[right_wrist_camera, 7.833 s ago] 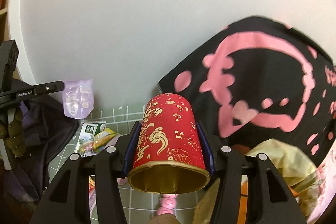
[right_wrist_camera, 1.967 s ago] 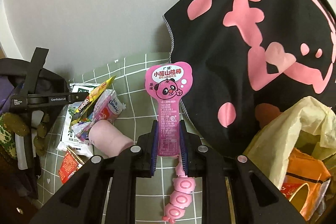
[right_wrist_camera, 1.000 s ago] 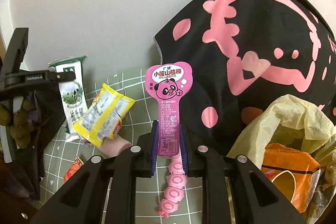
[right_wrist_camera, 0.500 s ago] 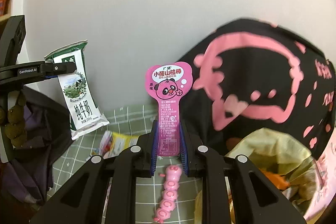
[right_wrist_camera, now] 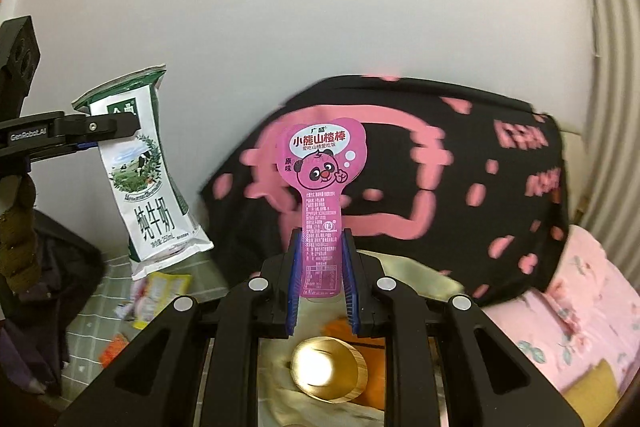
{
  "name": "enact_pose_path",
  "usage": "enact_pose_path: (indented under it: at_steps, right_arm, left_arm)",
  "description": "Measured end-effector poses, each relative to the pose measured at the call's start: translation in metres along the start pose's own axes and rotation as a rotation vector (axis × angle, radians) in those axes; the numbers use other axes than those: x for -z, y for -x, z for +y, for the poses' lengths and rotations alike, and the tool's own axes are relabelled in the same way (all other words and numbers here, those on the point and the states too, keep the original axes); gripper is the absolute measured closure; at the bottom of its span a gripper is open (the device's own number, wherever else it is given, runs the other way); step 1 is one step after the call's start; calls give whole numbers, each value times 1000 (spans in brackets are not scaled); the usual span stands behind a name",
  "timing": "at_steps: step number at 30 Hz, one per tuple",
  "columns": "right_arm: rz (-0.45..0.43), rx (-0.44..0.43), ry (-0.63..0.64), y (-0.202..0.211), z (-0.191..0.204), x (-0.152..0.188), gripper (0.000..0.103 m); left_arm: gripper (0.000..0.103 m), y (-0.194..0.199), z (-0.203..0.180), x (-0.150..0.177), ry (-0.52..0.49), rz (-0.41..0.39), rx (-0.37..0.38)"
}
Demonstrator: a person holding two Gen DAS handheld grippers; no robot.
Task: Collect trash
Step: 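Drop the milk carton into the yellow bag with the left tool while the right tool releases the lollipop there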
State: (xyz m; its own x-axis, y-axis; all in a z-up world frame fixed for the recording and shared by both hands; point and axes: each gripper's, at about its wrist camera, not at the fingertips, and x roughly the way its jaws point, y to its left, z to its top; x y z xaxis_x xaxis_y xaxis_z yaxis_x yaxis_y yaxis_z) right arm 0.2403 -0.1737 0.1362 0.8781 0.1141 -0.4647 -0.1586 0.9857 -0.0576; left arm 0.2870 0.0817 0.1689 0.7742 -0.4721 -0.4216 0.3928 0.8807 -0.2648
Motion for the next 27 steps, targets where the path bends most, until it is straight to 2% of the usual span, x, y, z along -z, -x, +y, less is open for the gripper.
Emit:
enact_pose_path:
  at_steps: [8,17,19,22,27]
  right_arm:
    - [33,150,-80,13,-63,19,84]
    - [64,229,-132,21,-99,39,84]
    - [68,235,-140,20,-107,41,84]
    - [76,241,-146,19,-115,45,84]
    - [113,247,-148,14,-125,55,84]
  left_arm:
    - [73,-58,-37,3,-4,76,172]
    - [73,-126,-76,28,24,175,328]
    - [73,-140,-85,39,6,206,335]
    - [73,-173,-100,61,-46,268,298]
    - [73,-223,-109,93,-44,382,277]
